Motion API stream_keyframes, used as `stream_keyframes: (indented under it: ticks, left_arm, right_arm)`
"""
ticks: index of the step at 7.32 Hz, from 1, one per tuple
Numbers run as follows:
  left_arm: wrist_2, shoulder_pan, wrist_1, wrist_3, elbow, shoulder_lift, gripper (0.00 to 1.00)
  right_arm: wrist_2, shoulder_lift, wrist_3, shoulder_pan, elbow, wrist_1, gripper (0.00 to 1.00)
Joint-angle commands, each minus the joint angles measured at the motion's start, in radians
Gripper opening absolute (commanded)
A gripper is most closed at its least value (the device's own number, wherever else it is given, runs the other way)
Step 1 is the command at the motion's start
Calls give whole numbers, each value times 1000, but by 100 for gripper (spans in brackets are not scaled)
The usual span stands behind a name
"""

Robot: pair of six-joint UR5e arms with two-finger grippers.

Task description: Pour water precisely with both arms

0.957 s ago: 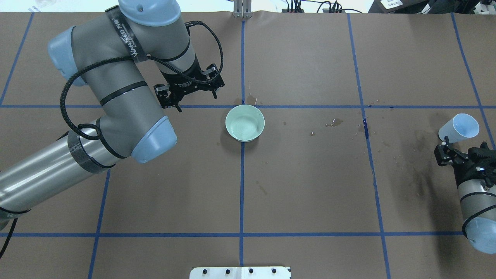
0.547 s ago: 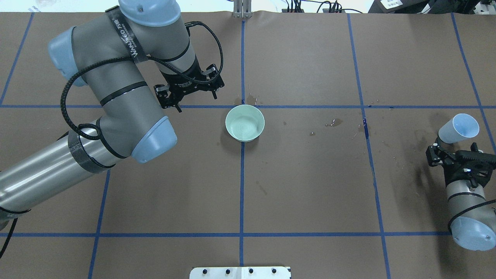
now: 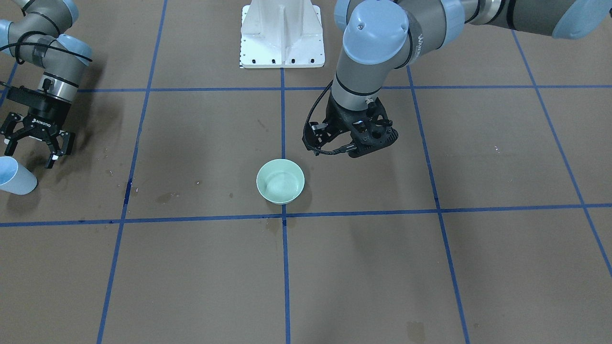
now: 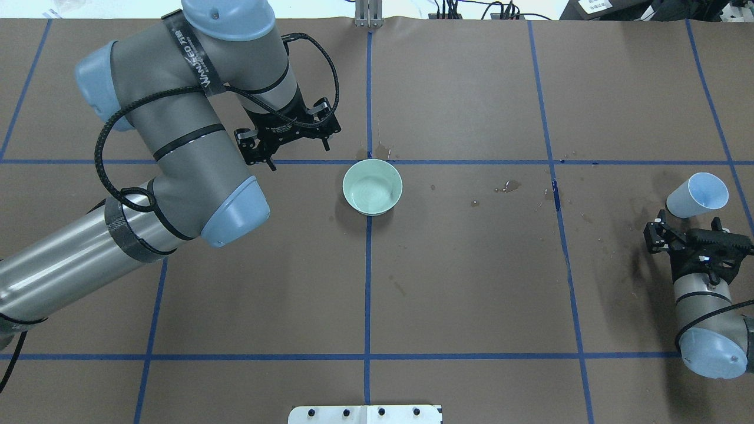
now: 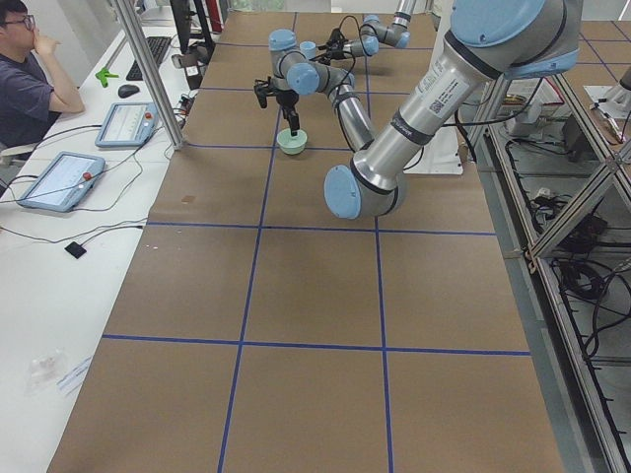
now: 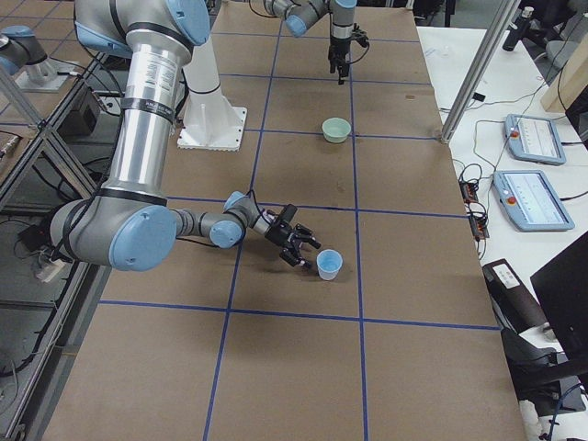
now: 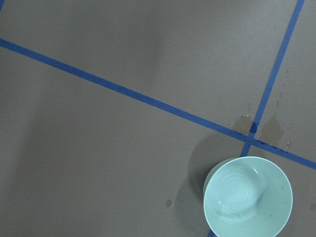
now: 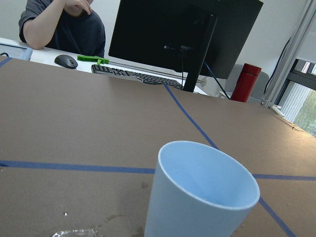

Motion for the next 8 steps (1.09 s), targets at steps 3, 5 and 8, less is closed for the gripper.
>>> stream_keyframes:
  ticks: [3,5,8]
  left_arm:
    - [0,0,0,0,1,-3,100]
    - [0,0,1,0,1,-3,100]
    - [0,0,3,0,1,-3,100]
  right_arm:
    - [17,7,-13,61,-39,2,99]
    - [17,27,-35,81,-44,2,99]
    - [29,51,-39,105,-50,2,99]
